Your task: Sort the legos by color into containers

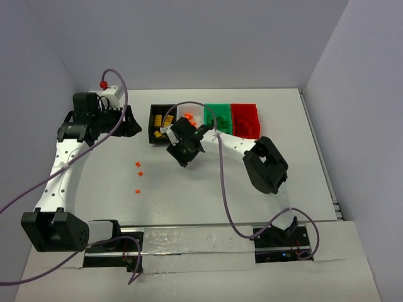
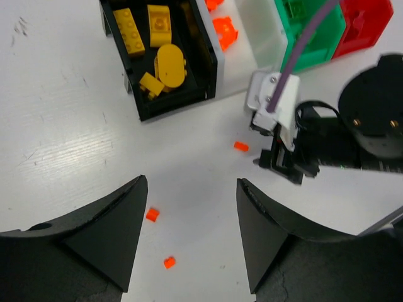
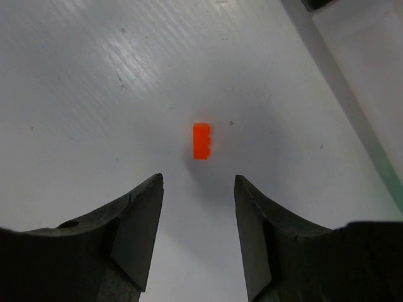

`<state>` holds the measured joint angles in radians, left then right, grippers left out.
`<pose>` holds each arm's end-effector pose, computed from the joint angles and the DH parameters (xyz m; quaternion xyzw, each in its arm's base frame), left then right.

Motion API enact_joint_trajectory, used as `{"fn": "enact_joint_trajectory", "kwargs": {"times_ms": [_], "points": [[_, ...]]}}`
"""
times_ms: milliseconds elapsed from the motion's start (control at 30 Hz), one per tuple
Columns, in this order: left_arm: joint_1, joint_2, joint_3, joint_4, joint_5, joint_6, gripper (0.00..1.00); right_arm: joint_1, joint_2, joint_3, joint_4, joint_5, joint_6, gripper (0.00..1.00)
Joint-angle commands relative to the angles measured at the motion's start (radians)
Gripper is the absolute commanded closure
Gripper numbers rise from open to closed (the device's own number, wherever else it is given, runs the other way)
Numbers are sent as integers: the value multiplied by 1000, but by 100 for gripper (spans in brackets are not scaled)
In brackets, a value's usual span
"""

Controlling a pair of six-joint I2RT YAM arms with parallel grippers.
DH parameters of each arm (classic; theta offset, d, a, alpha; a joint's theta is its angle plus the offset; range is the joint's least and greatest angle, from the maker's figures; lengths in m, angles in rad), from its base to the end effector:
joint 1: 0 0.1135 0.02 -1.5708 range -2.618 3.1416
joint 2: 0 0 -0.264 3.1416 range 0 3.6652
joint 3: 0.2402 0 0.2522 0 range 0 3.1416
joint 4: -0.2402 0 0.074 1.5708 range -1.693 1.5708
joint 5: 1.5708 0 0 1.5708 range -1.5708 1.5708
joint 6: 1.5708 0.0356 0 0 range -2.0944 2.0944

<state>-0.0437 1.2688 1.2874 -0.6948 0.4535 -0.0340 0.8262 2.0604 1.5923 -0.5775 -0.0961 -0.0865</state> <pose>0.2670 -0.0273 0.3638 0.1015 0.8781 -0.2189 0.4133 0.2989 0.3293 0.1948 -0.4363 0.8604 0.1370 0.2250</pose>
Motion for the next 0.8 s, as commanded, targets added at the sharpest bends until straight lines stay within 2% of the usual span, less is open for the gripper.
{"fn": "enact_joint_trajectory", "kwargs": {"times_ms": [0, 200, 400, 600, 767], "points": [[8, -53, -10, -68, 55, 152, 34, -4, 52, 84, -49, 0, -15, 47], [8, -62, -66, -158, 11, 296, 36, -3, 114, 139, -62, 7, -25, 51], [8, -89, -125, -163, -14, 336, 36, -4, 147, 151, -56, 24, -30, 53], [8, -99, -143, -170, -31, 368, 36, -4, 161, 140, -50, -3, -30, 60], [8, -119, -184, -151, -80, 420, 38, -2, 166, 132, -44, -38, -25, 75]]}}
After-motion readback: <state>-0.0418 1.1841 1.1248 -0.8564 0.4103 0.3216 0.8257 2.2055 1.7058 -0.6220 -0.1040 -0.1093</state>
